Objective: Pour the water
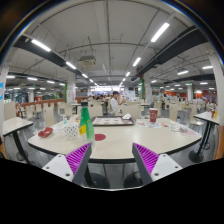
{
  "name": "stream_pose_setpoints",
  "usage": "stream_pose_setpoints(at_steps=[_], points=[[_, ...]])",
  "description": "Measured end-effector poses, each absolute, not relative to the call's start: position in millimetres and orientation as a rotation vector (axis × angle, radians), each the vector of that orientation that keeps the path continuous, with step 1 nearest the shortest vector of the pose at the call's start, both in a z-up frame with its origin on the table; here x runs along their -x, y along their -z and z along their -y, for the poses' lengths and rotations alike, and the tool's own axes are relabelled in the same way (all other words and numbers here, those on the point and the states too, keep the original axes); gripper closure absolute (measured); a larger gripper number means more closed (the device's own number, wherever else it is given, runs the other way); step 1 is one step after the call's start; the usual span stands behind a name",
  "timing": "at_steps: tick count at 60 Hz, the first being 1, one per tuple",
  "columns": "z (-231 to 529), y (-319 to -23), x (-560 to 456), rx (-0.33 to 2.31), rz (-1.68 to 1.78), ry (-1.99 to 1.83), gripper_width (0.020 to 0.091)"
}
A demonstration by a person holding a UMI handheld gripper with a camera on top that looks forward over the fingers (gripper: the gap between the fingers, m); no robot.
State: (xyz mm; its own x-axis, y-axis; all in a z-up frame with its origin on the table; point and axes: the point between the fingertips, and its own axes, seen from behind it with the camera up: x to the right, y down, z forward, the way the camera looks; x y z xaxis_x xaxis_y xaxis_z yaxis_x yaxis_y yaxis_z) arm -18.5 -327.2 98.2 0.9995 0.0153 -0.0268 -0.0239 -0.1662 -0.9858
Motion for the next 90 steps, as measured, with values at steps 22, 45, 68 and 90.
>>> stream_pose_setpoints(at_steps=[22,45,68,90], points=[[210.0,-86.5,55.8,1.781,0.063,-0.076,0.0287],[121.8,-66.9,92.5,1.854,0.023,-0.042,0.0617],[96.9,-87.4,75.6,1.816,0.282,0.224,0.0731],[-0.6,-194.2,83.6,0.938,1.397,1.634,0.0732]])
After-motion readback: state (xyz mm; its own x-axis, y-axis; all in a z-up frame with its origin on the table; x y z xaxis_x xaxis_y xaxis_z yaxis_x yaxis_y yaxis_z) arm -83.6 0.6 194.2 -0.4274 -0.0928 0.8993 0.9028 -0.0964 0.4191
